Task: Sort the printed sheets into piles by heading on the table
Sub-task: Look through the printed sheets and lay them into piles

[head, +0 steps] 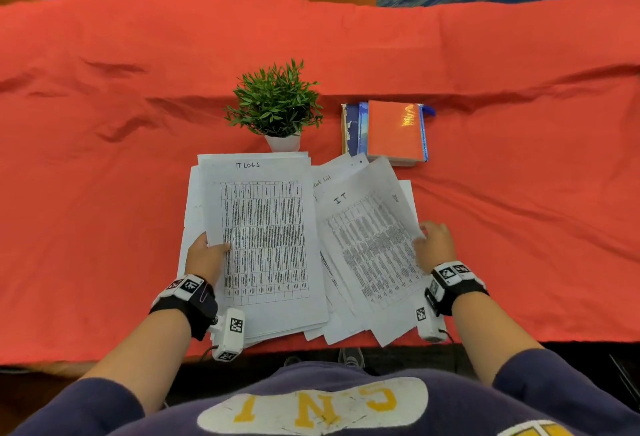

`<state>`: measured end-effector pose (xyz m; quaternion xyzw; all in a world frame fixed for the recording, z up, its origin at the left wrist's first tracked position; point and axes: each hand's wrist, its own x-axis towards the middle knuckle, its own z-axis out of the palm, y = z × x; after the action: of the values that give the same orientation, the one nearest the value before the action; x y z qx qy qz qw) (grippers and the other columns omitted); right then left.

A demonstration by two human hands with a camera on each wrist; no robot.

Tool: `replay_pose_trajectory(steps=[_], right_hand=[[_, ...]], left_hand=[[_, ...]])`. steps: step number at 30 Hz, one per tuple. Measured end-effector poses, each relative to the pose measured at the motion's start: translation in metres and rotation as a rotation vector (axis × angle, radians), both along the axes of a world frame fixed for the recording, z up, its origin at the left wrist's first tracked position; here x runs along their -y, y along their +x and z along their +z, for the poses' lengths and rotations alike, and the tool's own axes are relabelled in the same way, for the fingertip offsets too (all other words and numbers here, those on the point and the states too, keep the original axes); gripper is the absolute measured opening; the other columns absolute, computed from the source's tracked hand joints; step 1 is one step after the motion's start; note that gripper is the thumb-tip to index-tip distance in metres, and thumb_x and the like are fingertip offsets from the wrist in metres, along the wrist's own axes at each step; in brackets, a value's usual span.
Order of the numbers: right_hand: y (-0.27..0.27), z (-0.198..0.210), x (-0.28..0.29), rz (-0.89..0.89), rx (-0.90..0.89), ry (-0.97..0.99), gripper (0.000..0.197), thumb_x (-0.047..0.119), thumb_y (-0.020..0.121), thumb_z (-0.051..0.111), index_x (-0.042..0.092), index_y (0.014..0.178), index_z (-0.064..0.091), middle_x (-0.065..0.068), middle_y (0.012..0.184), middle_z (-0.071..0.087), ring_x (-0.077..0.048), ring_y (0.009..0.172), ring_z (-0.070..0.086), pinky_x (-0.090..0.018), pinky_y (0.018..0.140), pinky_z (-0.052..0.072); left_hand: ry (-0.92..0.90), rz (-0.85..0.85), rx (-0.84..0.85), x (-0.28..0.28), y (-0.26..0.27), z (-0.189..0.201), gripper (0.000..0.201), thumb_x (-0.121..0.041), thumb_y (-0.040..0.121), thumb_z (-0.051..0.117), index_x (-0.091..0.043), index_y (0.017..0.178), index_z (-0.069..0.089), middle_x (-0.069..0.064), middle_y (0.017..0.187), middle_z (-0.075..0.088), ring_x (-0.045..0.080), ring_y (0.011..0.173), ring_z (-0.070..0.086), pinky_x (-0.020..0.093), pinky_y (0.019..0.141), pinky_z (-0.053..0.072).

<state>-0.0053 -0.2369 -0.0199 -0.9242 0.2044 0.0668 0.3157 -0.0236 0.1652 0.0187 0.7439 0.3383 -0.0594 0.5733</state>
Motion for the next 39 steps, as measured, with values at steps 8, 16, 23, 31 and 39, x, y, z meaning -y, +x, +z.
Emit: replay_pose_trajectory(steps=[8,16,23,31,39], right_hand=[[0.002,0.067,0.042,-0.063,0.237,0.285,0.009,0.014,0.093,0.053,0.012,0.096,0.061,-0.012,0.080,0.064,-0.023,0.064,0.055,-0.036,0.057,0.047],[0.017,0.070,-0.012,-0.121,0.220,0.758,0.013,0.013,0.088,0.055,0.012,0.095,0.067,-0.011,0.098,0.071,-0.024,0.083,0.064,-0.041,0.079,0.051],[0.018,0.042,-0.075,0.069,0.049,0.636,0.007,0.023,0.093,0.052,0.016,0.094,0.052,-0.008,0.093,0.064,-0.020,0.078,0.058,-0.032,0.069,0.047],[0.014,0.031,-0.094,0.116,0.082,0.598,0.016,0.020,0.092,0.056,0.017,0.099,0.042,-0.006,0.091,0.060,-0.017,0.076,0.055,-0.029,0.067,0.044],[0.035,-0.005,-0.043,0.055,-0.163,0.034,0.046,0.026,0.086,0.066,0.008,0.125,0.050,-0.013,0.130,0.047,-0.030,0.122,0.045,-0.036,0.100,0.038]], left_hand=[[0.032,0.018,0.045,0.000,0.008,0.006,0.030,0.002,0.091,0.051,-0.009,0.119,0.058,0.011,0.108,0.062,0.026,0.097,0.056,0.035,0.086,0.045],[-0.052,-0.057,0.122,0.043,0.023,0.032,0.030,0.001,0.090,0.052,-0.020,0.112,0.057,0.004,0.105,0.063,0.024,0.096,0.059,0.033,0.089,0.048],[-0.094,-0.199,0.128,0.073,0.020,0.051,0.030,-0.024,0.096,0.045,-0.013,0.119,0.061,0.008,0.118,0.066,0.027,0.109,0.061,0.044,0.099,0.047],[-0.018,-0.272,0.111,0.066,0.004,0.033,0.039,-0.030,0.095,0.054,-0.021,0.132,0.049,-0.003,0.119,0.060,0.022,0.116,0.056,0.032,0.089,0.047],[0.117,-0.196,0.093,0.034,-0.003,0.023,0.036,-0.005,0.095,0.048,-0.015,0.129,0.053,0.004,0.120,0.060,0.023,0.109,0.055,0.035,0.095,0.044]])
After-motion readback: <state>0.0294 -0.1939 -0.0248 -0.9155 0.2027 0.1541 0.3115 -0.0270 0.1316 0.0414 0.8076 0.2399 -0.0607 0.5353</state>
